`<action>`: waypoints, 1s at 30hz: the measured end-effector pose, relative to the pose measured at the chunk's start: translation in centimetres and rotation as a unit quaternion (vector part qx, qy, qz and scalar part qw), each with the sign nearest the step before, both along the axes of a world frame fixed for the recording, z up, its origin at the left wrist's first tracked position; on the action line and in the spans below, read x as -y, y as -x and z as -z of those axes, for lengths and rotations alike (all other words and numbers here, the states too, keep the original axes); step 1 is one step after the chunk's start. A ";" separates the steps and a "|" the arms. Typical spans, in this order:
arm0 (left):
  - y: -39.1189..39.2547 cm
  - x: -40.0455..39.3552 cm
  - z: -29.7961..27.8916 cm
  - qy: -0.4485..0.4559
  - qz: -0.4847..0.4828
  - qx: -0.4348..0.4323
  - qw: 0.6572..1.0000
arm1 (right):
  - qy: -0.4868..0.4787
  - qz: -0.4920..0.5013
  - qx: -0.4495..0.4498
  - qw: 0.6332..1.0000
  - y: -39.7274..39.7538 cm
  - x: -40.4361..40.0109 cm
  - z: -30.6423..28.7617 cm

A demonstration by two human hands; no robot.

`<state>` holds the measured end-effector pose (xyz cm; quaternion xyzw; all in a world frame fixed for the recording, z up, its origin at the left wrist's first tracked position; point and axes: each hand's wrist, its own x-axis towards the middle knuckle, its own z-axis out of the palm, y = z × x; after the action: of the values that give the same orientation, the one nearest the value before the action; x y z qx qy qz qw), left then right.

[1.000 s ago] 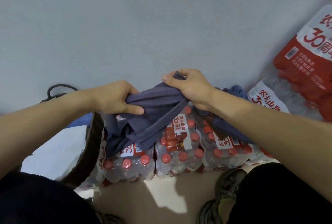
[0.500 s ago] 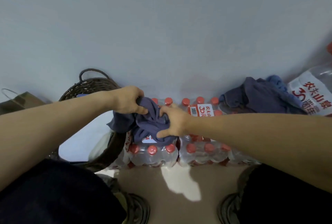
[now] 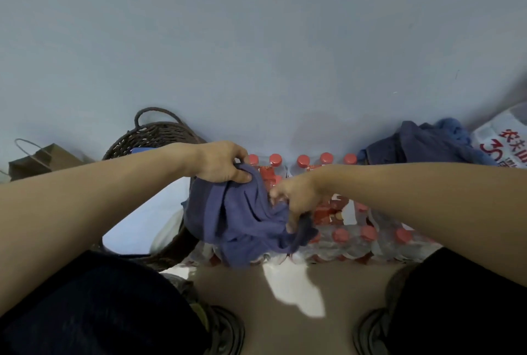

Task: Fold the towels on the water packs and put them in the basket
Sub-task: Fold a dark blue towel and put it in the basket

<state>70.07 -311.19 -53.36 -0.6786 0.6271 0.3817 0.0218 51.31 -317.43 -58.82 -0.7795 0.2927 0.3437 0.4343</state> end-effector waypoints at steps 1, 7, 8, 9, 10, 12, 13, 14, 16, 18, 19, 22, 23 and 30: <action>0.3 -0.1 0.1 -0.007 0.012 0.004 1.000 | -0.029 0.002 -0.029 0.999 1.1 0.3 0.0; 3.5 0.2 0.9 -0.070 0.093 0.033 0.993 | -0.036 0.056 -0.135 0.989 6.7 1.7 0.0; 4.2 0.5 1.0 -0.078 0.106 0.044 0.990 | -0.023 0.082 -0.140 0.986 7.3 2.0 0.0; 4.8 0.7 1.2 -0.079 0.113 0.051 0.989 | -0.009 0.106 -0.140 0.984 7.8 2.2 0.0; 5.4 0.9 1.3 -0.071 0.114 0.050 0.990 | 0.003 0.127 -0.134 0.983 8.2 2.4 -0.1; 6.3 1.5 1.5 -0.033 0.105 0.030 0.994 | 0.011 0.172 -0.103 0.980 8.8 2.8 0.1; 6.6 1.9 1.6 -0.013 0.092 0.013 0.996 | 0.014 0.197 -0.079 0.977 9.0 3.0 0.2; 6.7 2.2 1.6 0.000 0.073 -0.011 0.997 | 0.021 0.221 -0.052 0.974 9.1 3.2 0.4; 7.1 2.8 1.3 -0.008 0.026 -0.083 0.996 | 0.044 0.264 0.007 0.964 9.3 3.8 0.8; 7.0 3.2 0.7 -0.037 -0.016 -0.145 0.989 | 0.055 0.318 0.067 0.944 9.3 4.5 1.3; 6.8 3.4 0.4 -0.058 -0.031 -0.162 0.985 | 0.044 0.357 0.094 0.928 9.3 4.9 1.5; 5.5 3.5 0.0 -0.139 -0.029 -0.157 0.977 | -0.001 0.455 0.145 0.879 10.0 6.5 1.7; 5.0 3.3 0.0 -0.163 -0.019 -0.136 0.977 | -0.004 0.473 0.154 0.867 10.2 7.0 1.7; 2.9 2.2 0.3 -0.212 -0.084 -0.191 0.955 | 0.003 0.608 0.125 0.784 11.0 7.3 2.4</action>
<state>67.13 -313.44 -53.61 -0.6231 0.4652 0.6287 0.0131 40.31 -324.70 -61.17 -0.4778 0.6501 -0.0929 0.5835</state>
